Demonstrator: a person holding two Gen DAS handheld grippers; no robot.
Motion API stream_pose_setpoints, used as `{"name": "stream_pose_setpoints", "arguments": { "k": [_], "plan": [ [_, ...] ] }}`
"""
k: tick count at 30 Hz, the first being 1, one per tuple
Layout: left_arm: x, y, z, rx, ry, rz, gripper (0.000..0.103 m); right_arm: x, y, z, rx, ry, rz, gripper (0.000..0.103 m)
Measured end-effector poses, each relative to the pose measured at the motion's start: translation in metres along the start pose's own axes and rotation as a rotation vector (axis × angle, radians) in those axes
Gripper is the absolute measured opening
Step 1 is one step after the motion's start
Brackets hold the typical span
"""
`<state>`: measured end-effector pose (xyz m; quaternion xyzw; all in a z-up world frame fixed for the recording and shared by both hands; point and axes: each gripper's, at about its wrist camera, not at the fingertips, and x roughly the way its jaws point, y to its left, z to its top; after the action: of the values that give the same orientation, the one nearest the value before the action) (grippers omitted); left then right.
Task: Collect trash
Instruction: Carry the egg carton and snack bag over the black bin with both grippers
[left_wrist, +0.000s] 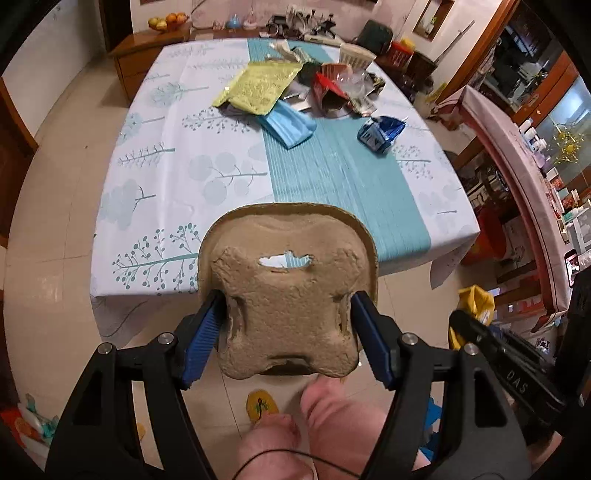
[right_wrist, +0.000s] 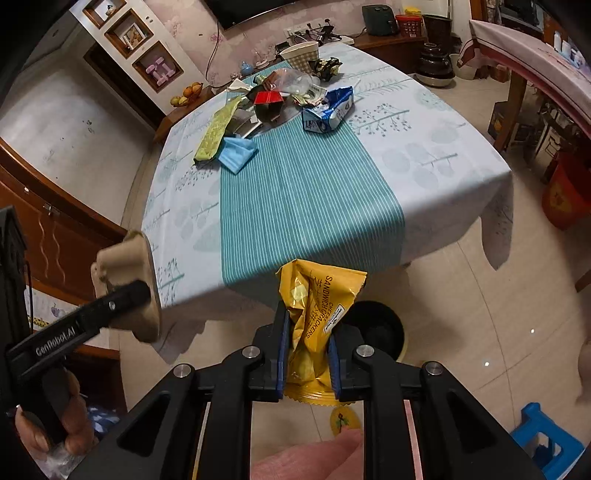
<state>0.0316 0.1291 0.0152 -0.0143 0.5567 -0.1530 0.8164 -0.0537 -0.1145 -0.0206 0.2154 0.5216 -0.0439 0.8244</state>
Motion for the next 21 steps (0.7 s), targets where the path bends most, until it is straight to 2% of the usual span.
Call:
{"name": "stream_pose_setpoints", "arguments": {
  "k": [4, 9, 13, 18, 21],
  "plan": [
    [-0.007, -0.008, -0.015, 0.010, -0.039, -0.030, 0.067, -0.004, -0.005, -0.009, -0.016, 0.009, -0.007, 0.017],
    [0.001, -0.025, -0.031, 0.034, -0.026, -0.061, 0.067, 0.005, -0.017, -0.025, -0.030, 0.048, -0.007, 0.017],
    [0.029, -0.033, -0.048, -0.010, 0.031, -0.095, 0.067, 0.031, -0.033, -0.039, -0.032, 0.087, 0.003, 0.017],
    [0.081, -0.042, -0.069, -0.030, 0.093, -0.053, 0.067, 0.077, -0.063, -0.058, -0.018, 0.139, 0.016, 0.017],
    [0.115, -0.044, -0.085, -0.050, 0.102, -0.036, 0.067, 0.114, -0.084, -0.071, -0.012, 0.165, 0.023, 0.017]
  ]
}}
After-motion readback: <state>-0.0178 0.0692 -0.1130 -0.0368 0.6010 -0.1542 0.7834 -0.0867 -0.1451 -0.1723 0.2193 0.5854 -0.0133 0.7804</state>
